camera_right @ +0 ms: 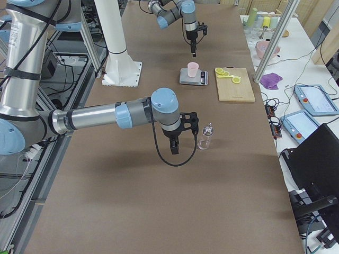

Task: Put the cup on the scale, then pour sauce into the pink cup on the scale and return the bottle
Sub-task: 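Open the left gripper and withdraw the left arm from the cup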

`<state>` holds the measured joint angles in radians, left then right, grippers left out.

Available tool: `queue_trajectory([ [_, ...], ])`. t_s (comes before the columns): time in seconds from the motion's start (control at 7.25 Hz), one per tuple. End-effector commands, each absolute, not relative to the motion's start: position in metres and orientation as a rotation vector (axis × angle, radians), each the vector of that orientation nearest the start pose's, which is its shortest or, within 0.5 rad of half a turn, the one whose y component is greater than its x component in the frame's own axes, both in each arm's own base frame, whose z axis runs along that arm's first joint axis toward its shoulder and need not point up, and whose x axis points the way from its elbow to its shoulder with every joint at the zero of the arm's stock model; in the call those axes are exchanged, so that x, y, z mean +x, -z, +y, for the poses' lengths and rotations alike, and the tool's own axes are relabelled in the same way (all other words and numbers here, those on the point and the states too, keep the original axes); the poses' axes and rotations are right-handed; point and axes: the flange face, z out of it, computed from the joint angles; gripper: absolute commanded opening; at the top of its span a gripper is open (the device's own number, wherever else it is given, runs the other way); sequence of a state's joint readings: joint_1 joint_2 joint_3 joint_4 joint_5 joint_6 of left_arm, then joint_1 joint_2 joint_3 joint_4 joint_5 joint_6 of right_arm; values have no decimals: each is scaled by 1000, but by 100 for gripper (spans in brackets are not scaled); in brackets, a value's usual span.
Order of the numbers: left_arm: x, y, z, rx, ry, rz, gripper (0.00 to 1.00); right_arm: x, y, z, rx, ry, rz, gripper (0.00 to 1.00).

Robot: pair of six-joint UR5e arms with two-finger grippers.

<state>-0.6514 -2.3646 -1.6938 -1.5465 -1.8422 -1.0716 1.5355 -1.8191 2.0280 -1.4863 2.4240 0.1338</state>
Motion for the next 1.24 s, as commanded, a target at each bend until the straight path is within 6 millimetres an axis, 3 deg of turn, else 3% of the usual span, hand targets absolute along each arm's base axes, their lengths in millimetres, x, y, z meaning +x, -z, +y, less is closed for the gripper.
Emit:
queue_trajectory([
  [0.0, 371, -193, -512, 290, -149, 831, 98, 44, -502, -398, 332, 91, -878, 100],
  [0.14, 338, -230, -522, 297, -203, 793, 99, 43, -494, -407, 362, 105, -870, 100],
  [0.28, 291, -260, -547, 332, -226, 733, 99, 42, -488, -411, 369, 106, -878, 99],
  [0.41, 226, -312, -563, 308, -279, 716, 99, 40, -489, -411, 333, 48, -893, 99],
  [0.55, 139, -365, -580, 294, -290, 713, 99, 26, -487, -413, 280, -12, -913, 100],
  [0.69, 52, -442, -597, 223, -188, 699, 99, 13, -486, -414, 253, -26, -913, 100],
  [0.83, 7, -493, -600, 204, -206, 677, 99, 1, -485, -415, 232, -26, -914, 100],
  [0.96, -22, -527, -592, 170, -214, 712, 99, -12, -482, -418, 219, -41, -889, 100],
  [1.1, -21, -546, -577, 142, -209, 788, 99, -31, -480, -418, 196, -59, -866, 100],
])
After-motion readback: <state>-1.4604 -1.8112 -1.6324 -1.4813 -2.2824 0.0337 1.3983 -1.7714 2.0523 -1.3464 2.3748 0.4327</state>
